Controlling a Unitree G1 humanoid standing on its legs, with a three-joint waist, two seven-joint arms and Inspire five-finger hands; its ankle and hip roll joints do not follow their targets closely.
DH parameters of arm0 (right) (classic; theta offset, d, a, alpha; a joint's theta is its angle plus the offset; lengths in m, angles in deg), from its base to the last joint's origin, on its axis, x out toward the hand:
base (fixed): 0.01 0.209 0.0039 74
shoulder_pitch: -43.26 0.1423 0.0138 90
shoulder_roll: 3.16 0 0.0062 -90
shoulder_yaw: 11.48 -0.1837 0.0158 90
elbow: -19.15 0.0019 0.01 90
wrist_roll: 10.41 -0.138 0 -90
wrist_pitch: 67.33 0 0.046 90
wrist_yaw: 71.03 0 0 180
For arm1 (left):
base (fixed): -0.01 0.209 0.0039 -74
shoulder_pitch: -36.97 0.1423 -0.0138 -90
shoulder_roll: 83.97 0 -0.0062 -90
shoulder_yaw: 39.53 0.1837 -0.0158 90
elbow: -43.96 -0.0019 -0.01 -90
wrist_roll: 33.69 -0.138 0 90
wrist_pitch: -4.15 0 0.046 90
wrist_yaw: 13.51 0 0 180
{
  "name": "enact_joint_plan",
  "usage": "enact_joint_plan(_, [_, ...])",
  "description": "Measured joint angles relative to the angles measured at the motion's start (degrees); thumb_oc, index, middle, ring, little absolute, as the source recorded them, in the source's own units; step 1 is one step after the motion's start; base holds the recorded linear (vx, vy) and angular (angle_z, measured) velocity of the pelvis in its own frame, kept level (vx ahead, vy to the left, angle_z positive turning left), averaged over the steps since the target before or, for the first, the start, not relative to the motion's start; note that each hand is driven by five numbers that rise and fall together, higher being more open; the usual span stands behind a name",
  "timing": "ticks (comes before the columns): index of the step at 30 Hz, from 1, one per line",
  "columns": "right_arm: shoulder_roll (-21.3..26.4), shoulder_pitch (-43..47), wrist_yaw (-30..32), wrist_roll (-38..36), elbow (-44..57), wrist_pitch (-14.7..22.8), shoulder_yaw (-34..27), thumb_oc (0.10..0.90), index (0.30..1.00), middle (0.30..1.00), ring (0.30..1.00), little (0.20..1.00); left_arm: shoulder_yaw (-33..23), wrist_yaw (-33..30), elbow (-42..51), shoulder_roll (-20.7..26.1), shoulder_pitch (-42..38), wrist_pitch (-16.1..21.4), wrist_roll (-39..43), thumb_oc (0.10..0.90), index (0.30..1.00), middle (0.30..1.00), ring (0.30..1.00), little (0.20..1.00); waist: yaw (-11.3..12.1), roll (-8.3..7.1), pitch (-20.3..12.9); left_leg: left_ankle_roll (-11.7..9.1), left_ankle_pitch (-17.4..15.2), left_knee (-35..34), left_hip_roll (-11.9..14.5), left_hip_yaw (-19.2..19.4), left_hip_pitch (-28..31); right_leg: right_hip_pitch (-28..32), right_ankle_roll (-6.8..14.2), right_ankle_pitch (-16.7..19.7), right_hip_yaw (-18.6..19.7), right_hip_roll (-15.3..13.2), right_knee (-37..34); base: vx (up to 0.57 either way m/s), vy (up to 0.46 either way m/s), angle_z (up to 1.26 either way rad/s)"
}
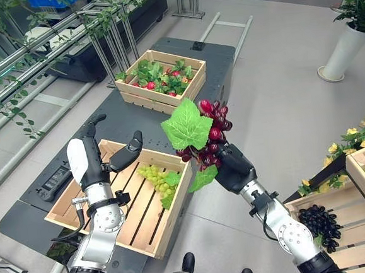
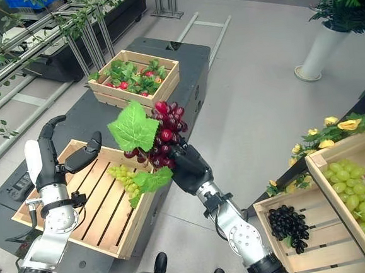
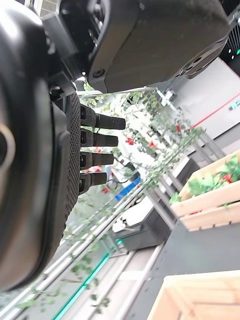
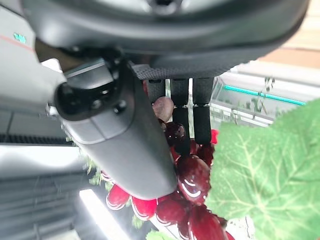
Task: Pick up the fruits from the basket on one side to the basket on the other side
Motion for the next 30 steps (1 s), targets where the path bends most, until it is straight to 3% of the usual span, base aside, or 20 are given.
enact_joint_plan(16, [0.4, -6.4, -1.7, -0.2, -7.4, -1.5, -2.0, 0.400, 0.300, 0.300, 0.300, 0.300, 2.7, 5.5, 2.2, -2.3, 1.8, 5.3, 12.9, 0.800, 0.900, 0.900, 0.900, 0.900, -4.8, -0.86, -0.5, 0.6, -1.3, 0.0, 0.3, 7.6, 1.1, -3.6, 0.2, 1.8, 8.0, 0.0, 0.0, -0.04, 0.032, -0.26])
enact_joint_plan(24, [-0.5, -6.5, -2.3, -0.4, -7.5, -1.2, -2.0, 0.400, 0.300, 0.300, 0.300, 0.300, 4.4, 10.6, 2.2, -4.2, 1.8, 6.4, 19.9, 0.800, 0.900, 0.900, 0.900, 0.900, -6.4, -1.01, -0.5, 1.5, -2.2, 0.0, -1.3, 10.7, 1.3, -5.8, 1.3, 2.8, 11.4, -1.4, 0.9, -0.03, 0.192, -0.26])
enact_joint_plan(27, [-2.0, -6.3, -2.3, -0.4, -7.5, -1.2, -1.9, 0.400, 0.300, 0.300, 0.300, 0.300, 5.0, 13.5, 1.8, -4.7, 1.7, 6.4, 21.9, 0.800, 0.900, 0.900, 0.900, 0.900, -6.3, -1.16, -0.5, 2.7, -2.7, -0.1, -1.8, 14.6, 1.9, -7.8, 1.3, 5.2, 8.9, -2.4, 1.1, -0.11, 0.097, -0.78])
enact_joint_plan(30, [-1.6, -5.5, -2.3, -0.5, -7.5, -1.3, -2.0, 0.400, 0.300, 0.300, 0.300, 0.300, 4.7, 13.7, 0.3, -4.6, 0.5, 6.4, 22.0, 0.800, 0.900, 0.900, 0.900, 0.900, -6.2, -0.82, 0.0, 3.8, -3.9, -0.4, -1.5, 19.5, 2.8, -10.1, -0.1, 9.2, 3.3, -1.6, 2.3, -0.16, 0.030, -0.83])
